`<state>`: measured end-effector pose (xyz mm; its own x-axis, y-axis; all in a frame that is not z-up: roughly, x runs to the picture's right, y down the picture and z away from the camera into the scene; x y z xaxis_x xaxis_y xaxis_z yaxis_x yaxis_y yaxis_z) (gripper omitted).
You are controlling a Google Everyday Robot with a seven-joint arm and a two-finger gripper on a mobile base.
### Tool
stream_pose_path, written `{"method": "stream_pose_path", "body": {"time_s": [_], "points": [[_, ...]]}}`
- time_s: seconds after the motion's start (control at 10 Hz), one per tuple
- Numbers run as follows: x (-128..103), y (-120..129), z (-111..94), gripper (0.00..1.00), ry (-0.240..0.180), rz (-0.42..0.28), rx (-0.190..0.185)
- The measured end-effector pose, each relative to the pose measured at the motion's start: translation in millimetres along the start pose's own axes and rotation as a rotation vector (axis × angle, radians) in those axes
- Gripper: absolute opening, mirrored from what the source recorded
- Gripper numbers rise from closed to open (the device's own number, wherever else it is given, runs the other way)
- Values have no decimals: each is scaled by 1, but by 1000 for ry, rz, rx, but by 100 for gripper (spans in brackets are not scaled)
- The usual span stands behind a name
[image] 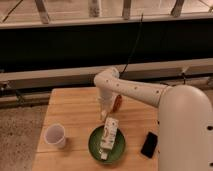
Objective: Place the white sponge in the ceramic cup
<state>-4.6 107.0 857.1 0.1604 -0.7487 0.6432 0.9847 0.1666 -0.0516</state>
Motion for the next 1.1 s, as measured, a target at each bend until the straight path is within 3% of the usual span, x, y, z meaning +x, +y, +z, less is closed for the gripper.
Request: {"method": "stream_pose_path", "body": {"time_s": [0.4,1.1], "points": [[-5,-45,-38,0,19,-83,39],[-39,-151,-84,0,-2,-321,29]]}}
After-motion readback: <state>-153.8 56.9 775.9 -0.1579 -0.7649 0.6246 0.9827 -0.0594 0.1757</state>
